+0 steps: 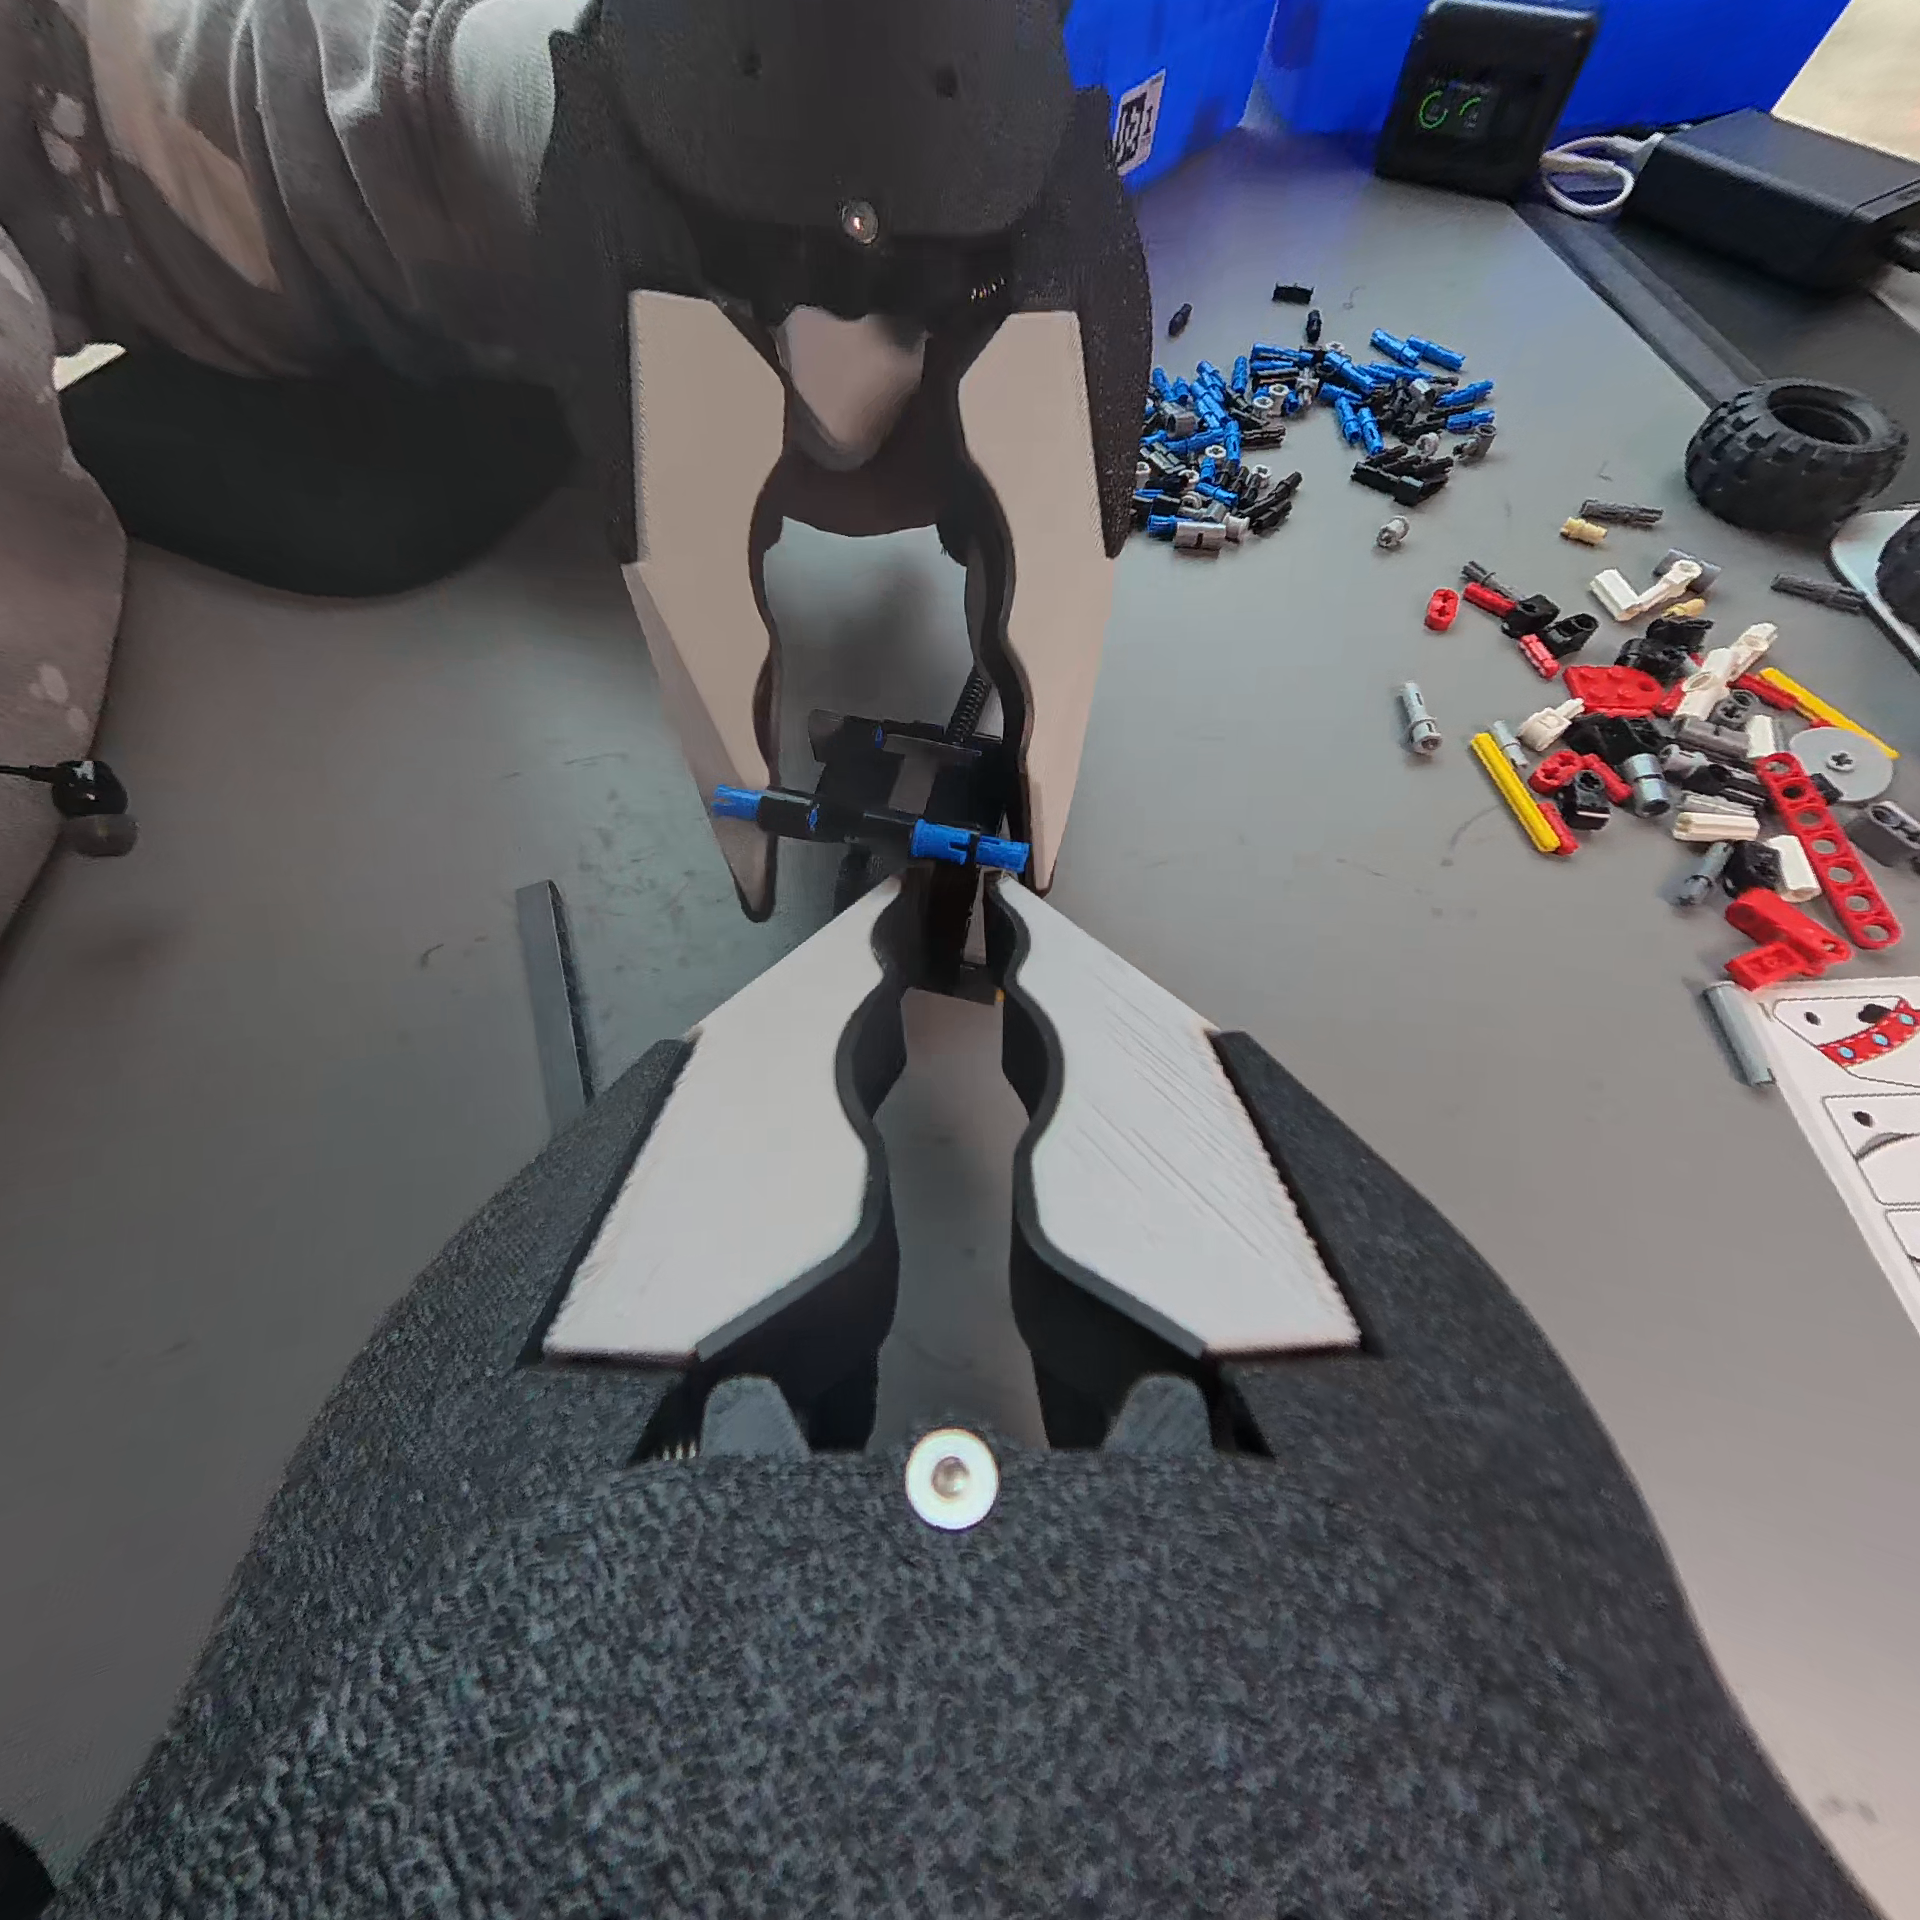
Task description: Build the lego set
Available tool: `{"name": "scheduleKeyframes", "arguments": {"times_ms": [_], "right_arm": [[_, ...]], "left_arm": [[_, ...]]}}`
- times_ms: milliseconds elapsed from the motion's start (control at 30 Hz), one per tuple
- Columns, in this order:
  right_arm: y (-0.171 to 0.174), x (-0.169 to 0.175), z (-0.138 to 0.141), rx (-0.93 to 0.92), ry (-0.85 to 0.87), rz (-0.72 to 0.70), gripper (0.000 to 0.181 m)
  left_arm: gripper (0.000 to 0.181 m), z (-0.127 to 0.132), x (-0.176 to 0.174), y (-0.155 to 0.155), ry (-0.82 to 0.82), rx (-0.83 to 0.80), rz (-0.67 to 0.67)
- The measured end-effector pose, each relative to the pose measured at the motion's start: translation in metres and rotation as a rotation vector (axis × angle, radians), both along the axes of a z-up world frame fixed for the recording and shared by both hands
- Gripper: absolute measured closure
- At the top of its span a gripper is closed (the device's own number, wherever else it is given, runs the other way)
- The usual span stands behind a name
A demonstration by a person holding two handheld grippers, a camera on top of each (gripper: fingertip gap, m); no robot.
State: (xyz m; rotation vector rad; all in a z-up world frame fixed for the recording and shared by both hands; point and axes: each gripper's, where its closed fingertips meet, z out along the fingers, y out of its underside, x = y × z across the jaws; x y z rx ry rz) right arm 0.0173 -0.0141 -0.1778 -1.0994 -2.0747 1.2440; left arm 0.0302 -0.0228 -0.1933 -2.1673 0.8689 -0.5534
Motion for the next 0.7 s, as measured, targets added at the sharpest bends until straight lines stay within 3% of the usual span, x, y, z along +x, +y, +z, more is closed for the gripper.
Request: {"name": "scheduleKeyframes", "arguments": {"times_ms": [33,267,700], "right_arm": [[0.0,0.0,0.001,0.002,0.003,-0.001,0.171],[-0.001,-0.004,0.004,0.098,0.051,-0.06,0.173],[-0.017,-0.001,0.001,-0.053,-0.014,-0.117,0.174]], "left_arm": [[0.13,-0.001,0.001,0.001,0.01,0.004,0.004],[0.131,0.0,-0.002,0.0,0.068,0.111,0.077],[0.133,-0.001,0.002,-0.017,0.024,0.163,0.055]]}}
